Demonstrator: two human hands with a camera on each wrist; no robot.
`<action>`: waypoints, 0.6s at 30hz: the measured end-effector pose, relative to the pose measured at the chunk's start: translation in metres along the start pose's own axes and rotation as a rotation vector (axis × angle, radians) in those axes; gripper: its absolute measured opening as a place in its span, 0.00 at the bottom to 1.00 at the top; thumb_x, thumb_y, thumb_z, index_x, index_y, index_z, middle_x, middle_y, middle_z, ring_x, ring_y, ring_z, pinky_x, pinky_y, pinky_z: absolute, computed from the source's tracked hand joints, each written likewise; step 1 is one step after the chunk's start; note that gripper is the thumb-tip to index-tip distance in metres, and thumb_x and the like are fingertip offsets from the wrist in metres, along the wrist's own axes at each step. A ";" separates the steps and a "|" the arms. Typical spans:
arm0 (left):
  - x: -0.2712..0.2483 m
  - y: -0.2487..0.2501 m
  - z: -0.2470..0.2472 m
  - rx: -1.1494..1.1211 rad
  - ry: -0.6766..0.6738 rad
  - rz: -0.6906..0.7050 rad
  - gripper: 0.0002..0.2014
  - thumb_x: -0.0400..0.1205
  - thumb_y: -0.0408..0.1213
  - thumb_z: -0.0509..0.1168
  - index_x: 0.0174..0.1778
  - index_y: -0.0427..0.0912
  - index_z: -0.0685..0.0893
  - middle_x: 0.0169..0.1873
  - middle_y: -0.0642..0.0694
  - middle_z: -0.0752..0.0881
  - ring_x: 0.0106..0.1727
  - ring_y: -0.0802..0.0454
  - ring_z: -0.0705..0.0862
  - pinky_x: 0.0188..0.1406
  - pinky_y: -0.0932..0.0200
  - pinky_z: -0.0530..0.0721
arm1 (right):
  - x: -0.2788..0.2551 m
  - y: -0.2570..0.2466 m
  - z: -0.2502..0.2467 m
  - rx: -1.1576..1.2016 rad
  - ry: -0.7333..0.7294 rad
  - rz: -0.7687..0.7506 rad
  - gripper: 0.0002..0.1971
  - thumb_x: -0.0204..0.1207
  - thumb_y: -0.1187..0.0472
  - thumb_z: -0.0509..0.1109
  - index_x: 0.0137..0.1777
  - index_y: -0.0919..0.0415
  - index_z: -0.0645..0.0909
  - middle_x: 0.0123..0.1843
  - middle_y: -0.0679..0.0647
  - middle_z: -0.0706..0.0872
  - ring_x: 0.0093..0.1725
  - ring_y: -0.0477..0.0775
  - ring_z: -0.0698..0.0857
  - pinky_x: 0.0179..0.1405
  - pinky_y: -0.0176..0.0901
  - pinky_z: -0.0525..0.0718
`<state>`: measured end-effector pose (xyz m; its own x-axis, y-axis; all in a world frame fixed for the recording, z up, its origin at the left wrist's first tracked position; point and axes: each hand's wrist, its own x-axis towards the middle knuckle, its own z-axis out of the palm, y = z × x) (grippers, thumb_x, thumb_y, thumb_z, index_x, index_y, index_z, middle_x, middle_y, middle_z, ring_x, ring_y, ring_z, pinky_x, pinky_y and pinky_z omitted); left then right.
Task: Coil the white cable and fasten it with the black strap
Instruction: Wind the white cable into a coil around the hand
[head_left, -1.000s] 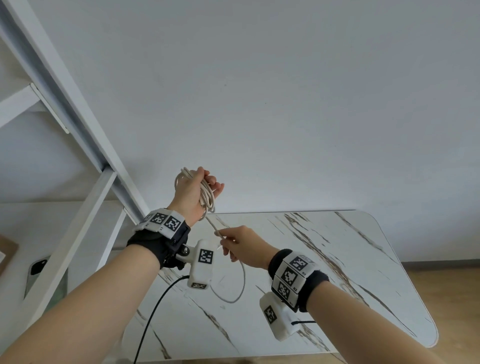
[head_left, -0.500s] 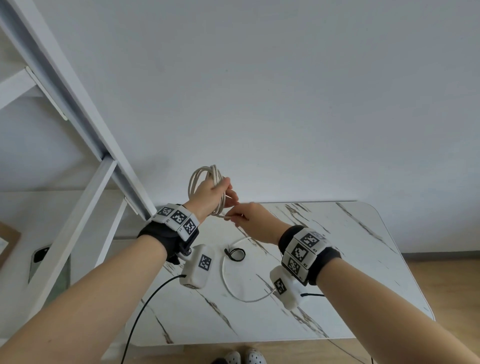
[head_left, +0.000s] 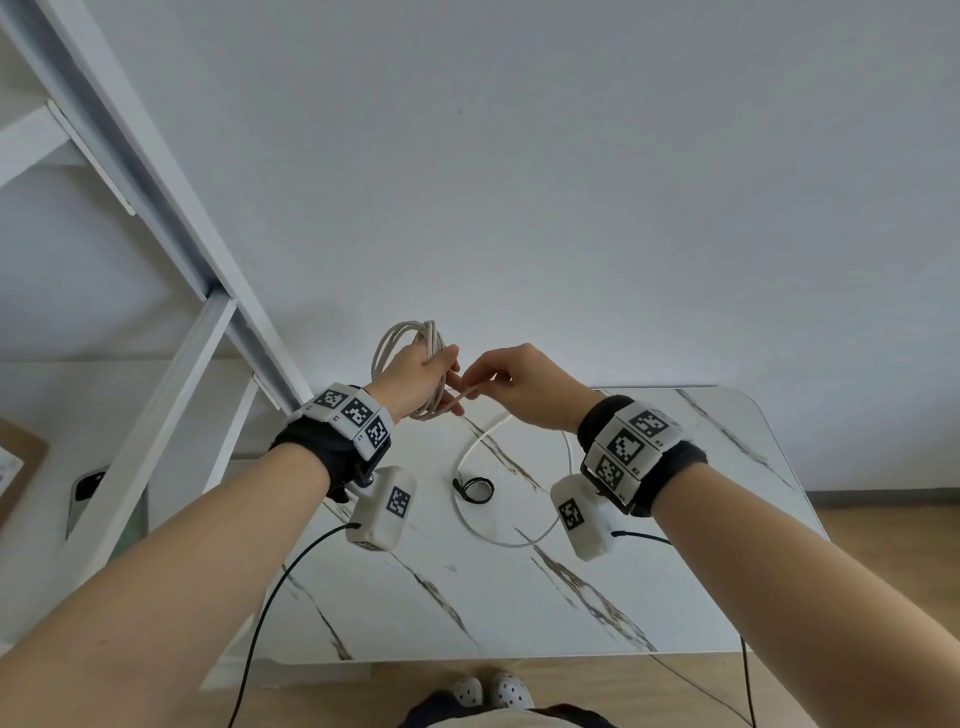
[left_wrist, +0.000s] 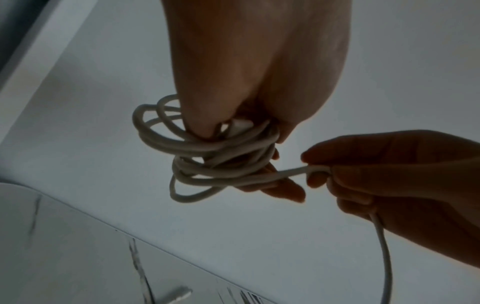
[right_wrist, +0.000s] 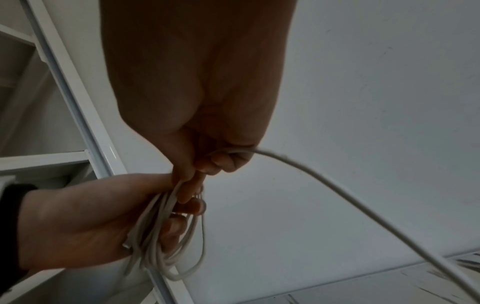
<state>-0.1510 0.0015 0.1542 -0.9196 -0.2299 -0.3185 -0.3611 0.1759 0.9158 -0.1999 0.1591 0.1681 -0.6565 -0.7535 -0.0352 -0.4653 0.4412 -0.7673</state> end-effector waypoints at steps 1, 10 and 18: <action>0.000 -0.001 0.000 0.008 -0.010 0.009 0.16 0.87 0.44 0.53 0.44 0.33 0.75 0.23 0.46 0.88 0.20 0.48 0.85 0.21 0.61 0.80 | 0.002 -0.001 -0.001 0.011 0.014 -0.010 0.08 0.77 0.68 0.66 0.51 0.63 0.86 0.47 0.55 0.91 0.35 0.34 0.80 0.36 0.21 0.75; -0.014 -0.001 0.002 -0.192 -0.158 -0.138 0.28 0.82 0.63 0.50 0.36 0.39 0.75 0.16 0.47 0.70 0.16 0.51 0.69 0.21 0.62 0.71 | 0.019 -0.004 -0.002 0.117 0.235 -0.033 0.05 0.73 0.65 0.74 0.46 0.64 0.88 0.40 0.53 0.89 0.40 0.47 0.86 0.46 0.33 0.82; -0.026 0.005 -0.017 -0.301 -0.321 -0.209 0.17 0.85 0.40 0.57 0.31 0.39 0.73 0.10 0.51 0.63 0.11 0.56 0.61 0.13 0.68 0.61 | 0.032 0.007 0.000 0.162 0.268 0.029 0.09 0.74 0.64 0.73 0.52 0.64 0.88 0.51 0.57 0.91 0.50 0.51 0.87 0.54 0.32 0.81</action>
<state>-0.1258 -0.0082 0.1717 -0.8507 0.0846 -0.5188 -0.5257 -0.1383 0.8394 -0.2245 0.1377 0.1623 -0.8112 -0.5771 0.0948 -0.3577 0.3613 -0.8611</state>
